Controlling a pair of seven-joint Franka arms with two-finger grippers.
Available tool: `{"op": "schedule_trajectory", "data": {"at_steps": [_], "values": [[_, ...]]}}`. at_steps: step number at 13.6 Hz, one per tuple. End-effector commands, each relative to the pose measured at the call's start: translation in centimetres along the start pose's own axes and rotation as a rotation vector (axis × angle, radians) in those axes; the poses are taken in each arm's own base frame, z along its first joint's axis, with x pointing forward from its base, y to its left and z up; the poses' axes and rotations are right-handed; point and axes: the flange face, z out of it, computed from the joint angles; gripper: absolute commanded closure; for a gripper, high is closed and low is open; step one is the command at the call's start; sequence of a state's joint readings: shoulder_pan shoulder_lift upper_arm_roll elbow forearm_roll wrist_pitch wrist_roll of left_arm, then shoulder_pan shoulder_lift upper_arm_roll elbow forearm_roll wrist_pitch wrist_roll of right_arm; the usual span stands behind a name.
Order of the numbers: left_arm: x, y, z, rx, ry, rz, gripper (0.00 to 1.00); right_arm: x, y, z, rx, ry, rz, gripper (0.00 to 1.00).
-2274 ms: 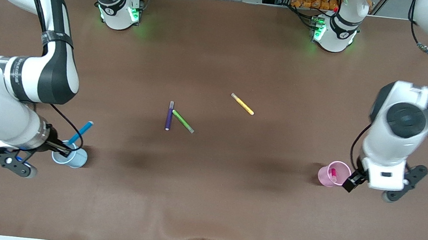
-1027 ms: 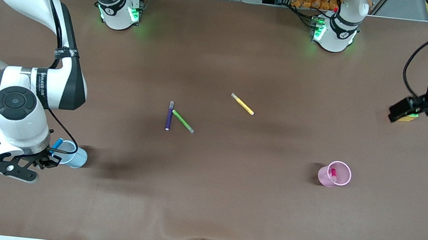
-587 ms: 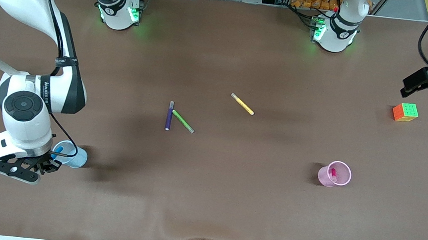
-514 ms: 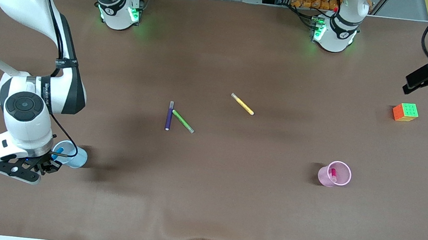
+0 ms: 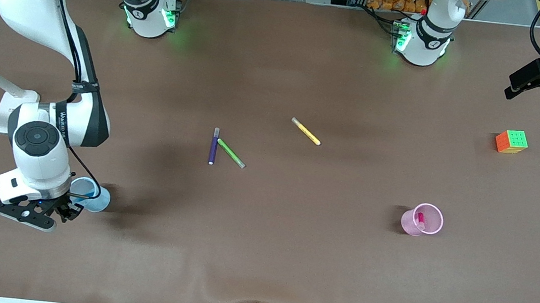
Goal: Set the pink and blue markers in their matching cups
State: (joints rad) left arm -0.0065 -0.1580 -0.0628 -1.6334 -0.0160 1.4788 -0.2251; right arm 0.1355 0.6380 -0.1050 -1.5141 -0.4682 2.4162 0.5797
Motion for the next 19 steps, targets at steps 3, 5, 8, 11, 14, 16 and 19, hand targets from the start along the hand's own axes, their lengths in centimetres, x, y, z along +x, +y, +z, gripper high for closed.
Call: {"op": "schedule_trajectory", "data": {"at_steps": [3, 5, 8, 11, 14, 16, 19], "values": [[-0.4, 0.3, 0.1, 0.004, 0.000, 0.010, 0.00, 0.6, -0.1, -1.8, -0.016, -0.026, 0.027, 0.00], [-0.2, 0.0, 0.4, 0.017, -0.003, 0.009, 0.00, 1.5, 0.0, -3.2, 0.068, -0.088, 0.127, 0.00], [0.0, 0.4, 0.9, 0.023, -0.011, 0.001, 0.00, 3.7, 1.1, -6.3, 0.103, -0.147, 0.072, 0.00], [0.0, 0.4, 0.8, 0.023, -0.009, 0.001, 0.00, 5.3, 2.4, -8.7, 0.170, -0.198, 0.118, 0.00], [0.1, 0.3, 0.9, 0.023, -0.011, -0.004, 0.00, 5.9, 3.8, -9.6, 0.181, -0.238, 0.139, 0.00], [0.1, 0.3, 1.1, 0.025, -0.017, -0.006, 0.00, 6.2, 4.3, -10.9, 0.176, -0.262, 0.094, 0.00], [0.1, 0.5, 1.3, 0.025, -0.018, -0.016, 0.00, 5.8, 4.4, -12.2, 0.172, -0.320, 0.061, 0.00]]}}
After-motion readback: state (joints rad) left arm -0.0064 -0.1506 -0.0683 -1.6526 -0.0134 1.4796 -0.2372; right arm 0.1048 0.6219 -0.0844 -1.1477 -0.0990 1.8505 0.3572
